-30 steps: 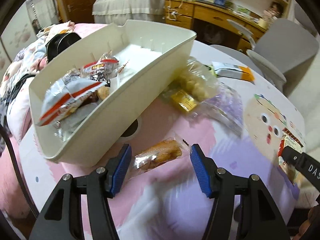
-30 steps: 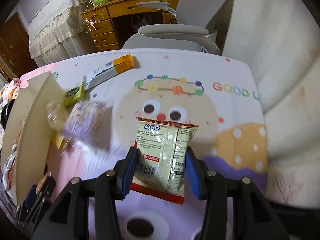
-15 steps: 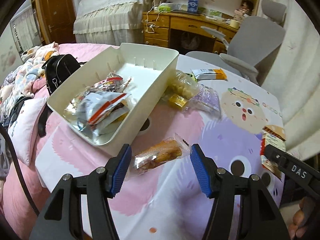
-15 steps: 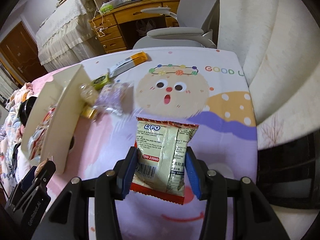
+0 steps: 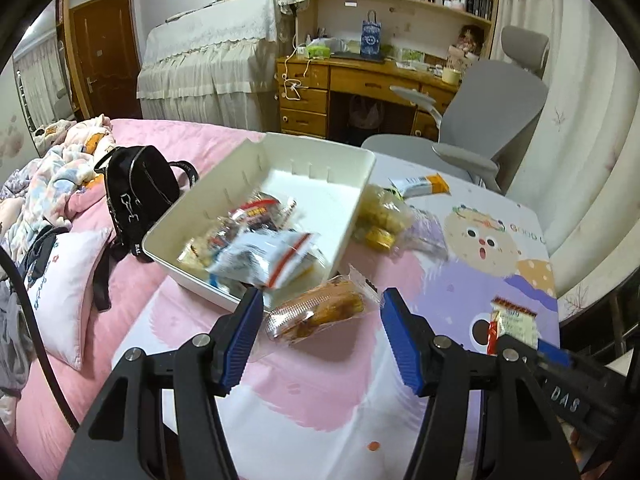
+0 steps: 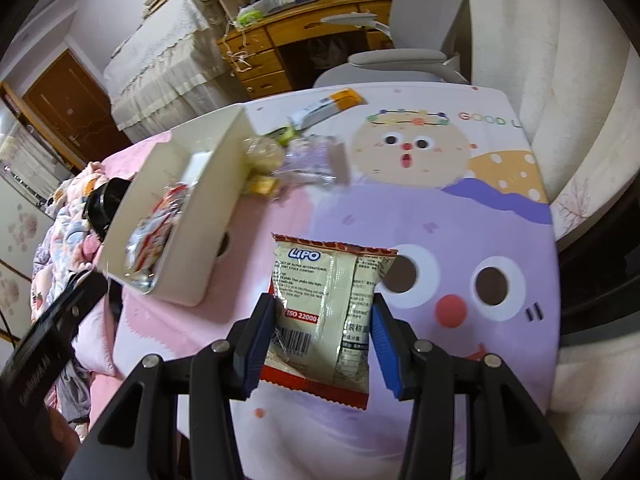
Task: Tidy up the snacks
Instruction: 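Lift the wrapped bread roll with the left gripper toward the tray while the right holds the LIPO pack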
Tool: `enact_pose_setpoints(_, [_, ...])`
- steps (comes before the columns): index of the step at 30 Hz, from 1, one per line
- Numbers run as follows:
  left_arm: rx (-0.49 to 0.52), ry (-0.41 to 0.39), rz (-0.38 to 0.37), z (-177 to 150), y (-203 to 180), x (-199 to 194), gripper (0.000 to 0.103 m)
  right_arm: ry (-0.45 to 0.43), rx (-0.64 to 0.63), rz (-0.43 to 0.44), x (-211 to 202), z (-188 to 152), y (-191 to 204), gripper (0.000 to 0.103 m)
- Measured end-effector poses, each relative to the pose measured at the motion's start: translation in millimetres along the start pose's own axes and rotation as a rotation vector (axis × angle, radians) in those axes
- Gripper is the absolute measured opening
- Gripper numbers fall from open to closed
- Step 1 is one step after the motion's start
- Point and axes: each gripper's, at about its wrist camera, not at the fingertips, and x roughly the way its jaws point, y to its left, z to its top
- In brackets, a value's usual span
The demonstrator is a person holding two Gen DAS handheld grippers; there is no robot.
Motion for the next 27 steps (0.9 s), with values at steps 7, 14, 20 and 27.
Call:
enact_pose_setpoints(7, [0.017,0.003,-0.068,23,48,0,0.060,-0.017,-0.024,0.028,-5,-13,45,0.047])
enact_pose_setpoints(14, [0.075,0.030,-0.151,53,91,16,0.060,-0.021,-0.025,0.064,2,-19,89,0.047])
enact_pose_setpoints(20, [0.140,0.057,-0.213,77,118,38,0.060,-0.062,0.020,0.095,14,-13,121,0.047])
enact_pose_setpoints(27, [0.257,0.069,-0.285,105,139,67,0.060,-0.135,0.115,0.119,32,-4,152,0.047])
